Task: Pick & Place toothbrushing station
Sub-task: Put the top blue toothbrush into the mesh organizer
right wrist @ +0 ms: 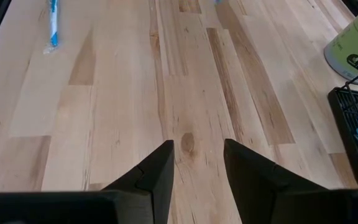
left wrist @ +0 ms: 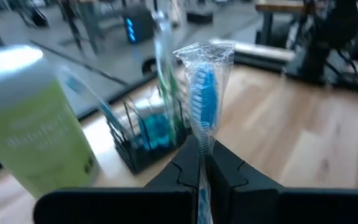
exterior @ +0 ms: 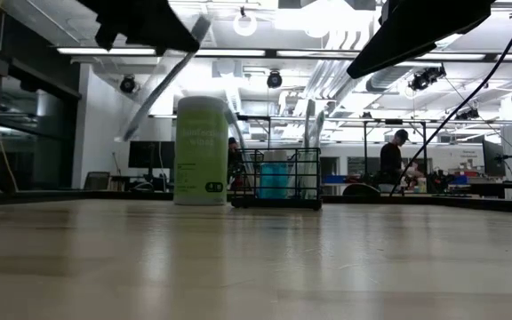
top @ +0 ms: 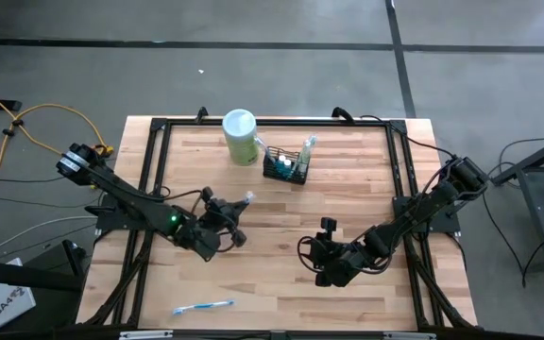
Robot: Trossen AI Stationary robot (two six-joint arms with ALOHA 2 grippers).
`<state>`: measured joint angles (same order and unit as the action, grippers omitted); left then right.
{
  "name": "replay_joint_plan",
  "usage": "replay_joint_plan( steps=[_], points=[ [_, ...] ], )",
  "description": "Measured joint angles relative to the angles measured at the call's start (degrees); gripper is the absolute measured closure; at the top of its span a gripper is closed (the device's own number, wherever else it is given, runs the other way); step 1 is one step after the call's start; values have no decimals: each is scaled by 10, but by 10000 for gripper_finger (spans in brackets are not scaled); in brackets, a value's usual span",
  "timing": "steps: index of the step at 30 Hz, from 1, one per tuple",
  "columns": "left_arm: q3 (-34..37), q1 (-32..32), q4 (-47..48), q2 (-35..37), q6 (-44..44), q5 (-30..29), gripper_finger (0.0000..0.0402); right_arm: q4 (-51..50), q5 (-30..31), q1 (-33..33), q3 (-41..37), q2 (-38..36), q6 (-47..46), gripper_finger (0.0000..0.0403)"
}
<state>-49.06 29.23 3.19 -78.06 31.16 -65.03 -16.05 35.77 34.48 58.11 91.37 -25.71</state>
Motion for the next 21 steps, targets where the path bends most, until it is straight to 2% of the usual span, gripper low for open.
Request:
replay_joint_plan(
  steps=[8,21],
  points=[
    [0,-33,-140,-18,-125,-24,400,0,0,0,0,0,0,270],
    [-1,-125,-514,-144,-376,-11,400,1,0,0,0,0,0,270]
  ],
)
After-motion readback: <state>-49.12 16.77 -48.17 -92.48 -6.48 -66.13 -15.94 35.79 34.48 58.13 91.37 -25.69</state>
